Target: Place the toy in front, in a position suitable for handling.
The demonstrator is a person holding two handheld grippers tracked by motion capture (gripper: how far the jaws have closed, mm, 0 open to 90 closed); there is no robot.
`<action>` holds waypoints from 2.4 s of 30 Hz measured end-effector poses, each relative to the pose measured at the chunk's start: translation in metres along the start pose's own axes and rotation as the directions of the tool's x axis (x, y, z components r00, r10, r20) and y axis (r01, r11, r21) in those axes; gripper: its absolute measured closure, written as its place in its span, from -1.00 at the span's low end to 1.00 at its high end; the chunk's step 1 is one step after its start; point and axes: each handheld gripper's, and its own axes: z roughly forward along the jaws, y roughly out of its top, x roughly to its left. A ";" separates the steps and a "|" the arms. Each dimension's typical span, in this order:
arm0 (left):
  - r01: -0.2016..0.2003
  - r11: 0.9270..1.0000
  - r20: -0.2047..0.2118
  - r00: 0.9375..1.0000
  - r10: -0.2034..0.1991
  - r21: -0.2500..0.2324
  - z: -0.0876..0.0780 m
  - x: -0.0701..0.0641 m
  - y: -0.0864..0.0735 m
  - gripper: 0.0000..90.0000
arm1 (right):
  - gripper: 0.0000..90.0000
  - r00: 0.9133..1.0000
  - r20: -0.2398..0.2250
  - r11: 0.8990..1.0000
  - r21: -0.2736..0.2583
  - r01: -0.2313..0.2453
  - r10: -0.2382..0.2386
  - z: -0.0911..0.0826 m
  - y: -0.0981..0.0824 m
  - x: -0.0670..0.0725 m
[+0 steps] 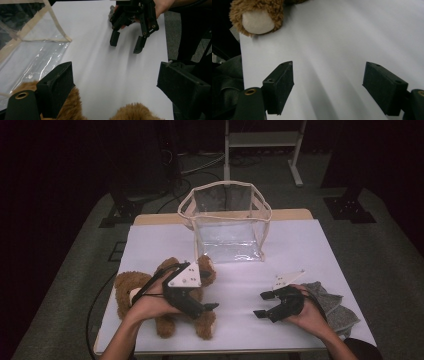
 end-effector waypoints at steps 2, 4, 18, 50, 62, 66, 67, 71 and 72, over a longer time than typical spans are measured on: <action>-0.001 1.000 -0.010 1.000 0.001 0.003 -0.006 0.002 -0.001 -0.71 | -0.49 1.000 -0.018 1.000 0.000 0.017 -0.017 0.002 0.005 0.005; 0.004 1.000 -0.019 1.000 -0.004 0.004 -0.013 0.005 -0.004 -0.71 | -0.49 0.998 -0.039 0.999 -0.001 0.041 -0.041 0.005 0.011 0.010; 0.009 1.000 -0.061 0.998 -0.008 0.025 -0.051 0.022 -0.019 -0.71 | -0.49 0.963 -0.203 0.983 -0.007 0.182 -0.179 0.041 0.069 0.056; 0.073 0.995 -0.127 0.990 -0.064 0.068 -0.066 0.054 -0.071 -0.69 | -0.47 0.950 -0.239 0.974 0.063 0.220 -0.199 0.101 0.080 0.074; 0.116 0.993 -0.161 0.981 -0.112 0.013 -0.063 0.067 -0.079 -0.54 | -0.46 0.949 -0.253 0.976 0.061 0.208 -0.187 0.105 0.079 0.073; 0.149 0.989 -0.178 0.973 -0.148 -0.011 -0.058 0.074 -0.081 -0.48 | -0.46 0.948 -0.260 0.976 0.061 0.209 -0.187 0.106 0.079 0.073; 0.157 0.987 -0.188 0.969 -0.159 -0.025 -0.057 0.075 -0.083 -0.44 | -0.46 0.948 -0.260 0.976 0.063 0.208 -0.185 0.106 0.079 0.073; 0.175 0.984 -0.190 0.966 -0.177 -0.028 -0.054 0.080 -0.086 -0.22 | -0.43 0.947 -0.263 0.976 0.064 0.208 -0.185 0.106 0.079 0.074; 0.175 0.984 -0.189 0.966 -0.176 -0.024 -0.053 0.081 -0.087 -0.12 | -0.43 0.947 -0.263 0.976 0.063 0.209 -0.186 0.106 0.079 0.074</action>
